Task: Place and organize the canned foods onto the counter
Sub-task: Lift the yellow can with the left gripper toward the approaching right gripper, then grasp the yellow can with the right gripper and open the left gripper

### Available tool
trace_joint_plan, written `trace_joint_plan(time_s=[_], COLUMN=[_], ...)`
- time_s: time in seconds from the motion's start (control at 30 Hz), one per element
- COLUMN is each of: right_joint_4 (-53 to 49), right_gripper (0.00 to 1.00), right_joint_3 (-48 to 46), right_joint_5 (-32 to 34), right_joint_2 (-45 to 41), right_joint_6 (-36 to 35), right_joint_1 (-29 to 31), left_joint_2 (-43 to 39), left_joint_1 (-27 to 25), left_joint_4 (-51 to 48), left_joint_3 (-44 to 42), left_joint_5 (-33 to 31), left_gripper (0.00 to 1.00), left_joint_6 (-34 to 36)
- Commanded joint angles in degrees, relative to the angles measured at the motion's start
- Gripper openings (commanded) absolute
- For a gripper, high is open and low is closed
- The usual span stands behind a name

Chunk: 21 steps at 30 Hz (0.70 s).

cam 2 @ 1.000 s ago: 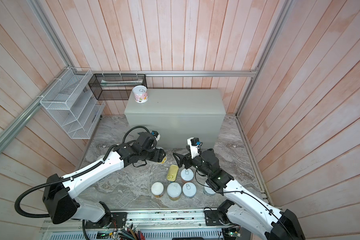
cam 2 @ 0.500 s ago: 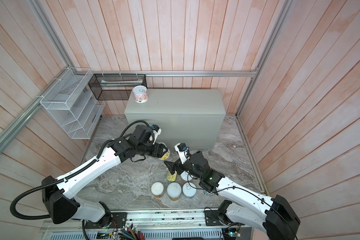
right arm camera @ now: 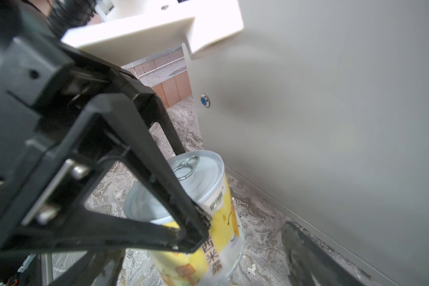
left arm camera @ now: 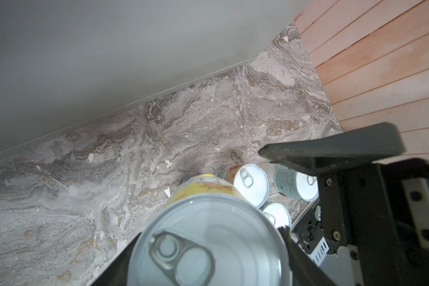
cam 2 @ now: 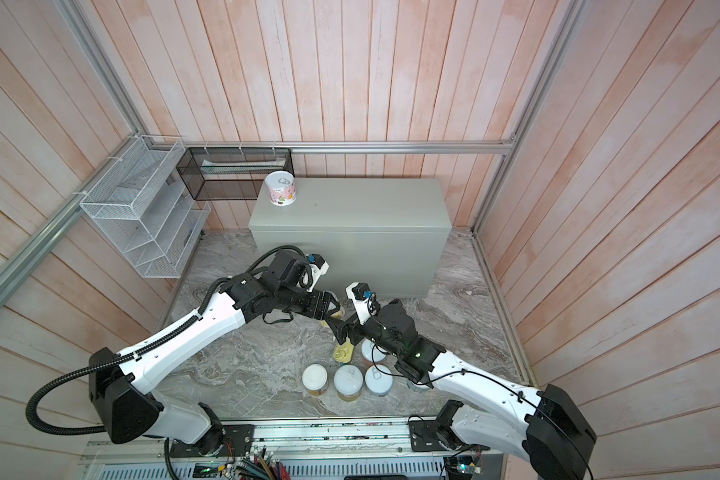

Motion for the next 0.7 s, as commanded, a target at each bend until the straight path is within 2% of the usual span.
trace_joint_plan(time_s=[0.0, 0.17, 0.67], right_joint_4=[3.2, 5.2, 10.5], right_gripper=[0.97, 0.97, 0.97], right_joint_3=[-0.8, -1.3, -3.0], right_joint_5=[0.8, -1.7, -2.2], right_joint_2=[1.4, 2.1, 3.9], right_joint_6=[-1.1, -1.6, -1.5], right_joint_1=[0.5, 0.6, 0.7], left_joint_2=[-0.5, -0.6, -0.6], left_joint_1=[0.1, 0.1, 0.1], left_joint_4=[1.8, 1.0, 1.4], left_joint_3=[2.1, 2.2, 2.2], left_joint_5=[3.0, 3.5, 7.6], left_gripper=[0.54, 0.54, 0.54], left_joint_6=[1.2, 1.2, 0.7])
